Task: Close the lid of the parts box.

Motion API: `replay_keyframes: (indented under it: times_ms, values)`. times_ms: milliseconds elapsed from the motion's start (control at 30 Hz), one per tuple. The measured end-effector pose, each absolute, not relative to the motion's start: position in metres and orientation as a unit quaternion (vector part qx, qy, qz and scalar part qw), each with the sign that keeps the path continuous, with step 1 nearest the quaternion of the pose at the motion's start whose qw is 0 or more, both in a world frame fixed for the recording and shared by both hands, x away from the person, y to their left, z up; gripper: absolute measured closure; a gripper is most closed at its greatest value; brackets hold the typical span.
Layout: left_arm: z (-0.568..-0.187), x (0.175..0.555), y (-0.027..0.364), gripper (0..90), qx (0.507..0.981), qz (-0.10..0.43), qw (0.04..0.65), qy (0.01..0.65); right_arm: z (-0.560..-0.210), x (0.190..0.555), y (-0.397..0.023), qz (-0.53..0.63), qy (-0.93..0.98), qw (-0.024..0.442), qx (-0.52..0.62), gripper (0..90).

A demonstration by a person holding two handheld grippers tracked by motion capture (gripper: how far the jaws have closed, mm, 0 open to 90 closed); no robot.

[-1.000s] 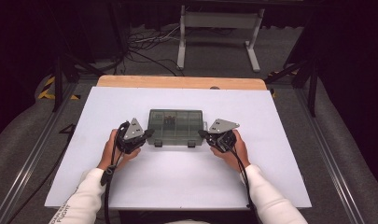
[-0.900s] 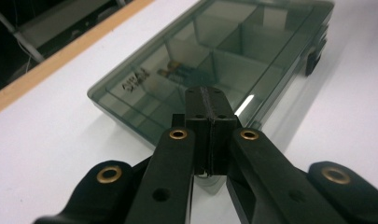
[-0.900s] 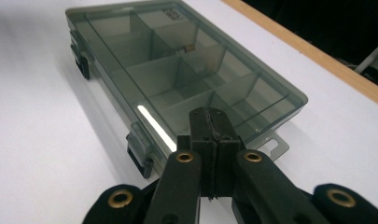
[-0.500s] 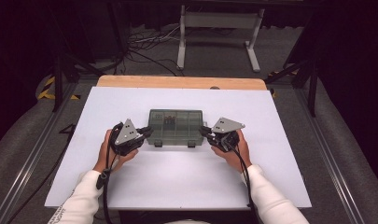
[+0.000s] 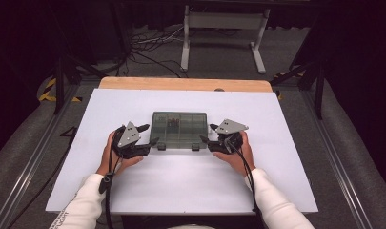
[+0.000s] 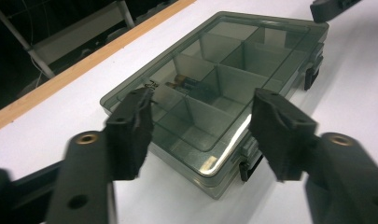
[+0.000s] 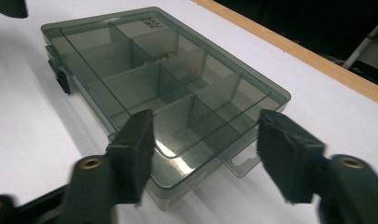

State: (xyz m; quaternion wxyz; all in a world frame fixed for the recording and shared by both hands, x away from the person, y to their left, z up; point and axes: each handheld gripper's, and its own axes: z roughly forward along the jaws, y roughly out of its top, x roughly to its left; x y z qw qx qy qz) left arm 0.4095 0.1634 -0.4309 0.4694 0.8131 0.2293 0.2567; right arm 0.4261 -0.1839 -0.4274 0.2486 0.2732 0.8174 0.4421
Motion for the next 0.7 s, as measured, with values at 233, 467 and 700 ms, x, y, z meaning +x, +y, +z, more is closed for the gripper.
replay_keyframes:
  times_ms: [233, 467, 700]
  values:
    - [-0.4334, 0.4118, 0.1631, 15.7, 0.810, 0.252, 0.472, 0.241, -0.4325, 0.4293, -0.1814, 0.439, 0.815, 0.252, 0.281, 16.8]
    - [-0.4325, 0.4115, 0.1626, 4.7, 0.807, 0.248, 0.479, 0.240, -0.4344, 0.4302, -0.1794, 0.445, 0.812, 0.251, 0.283, 5.3]
    - [-0.4294, 0.4078, 0.1617, 2.7, 0.808, 0.258, 0.479, 0.228, -0.4328, 0.4282, -0.1782, 0.442, 0.810, 0.269, 0.276, 6.0]
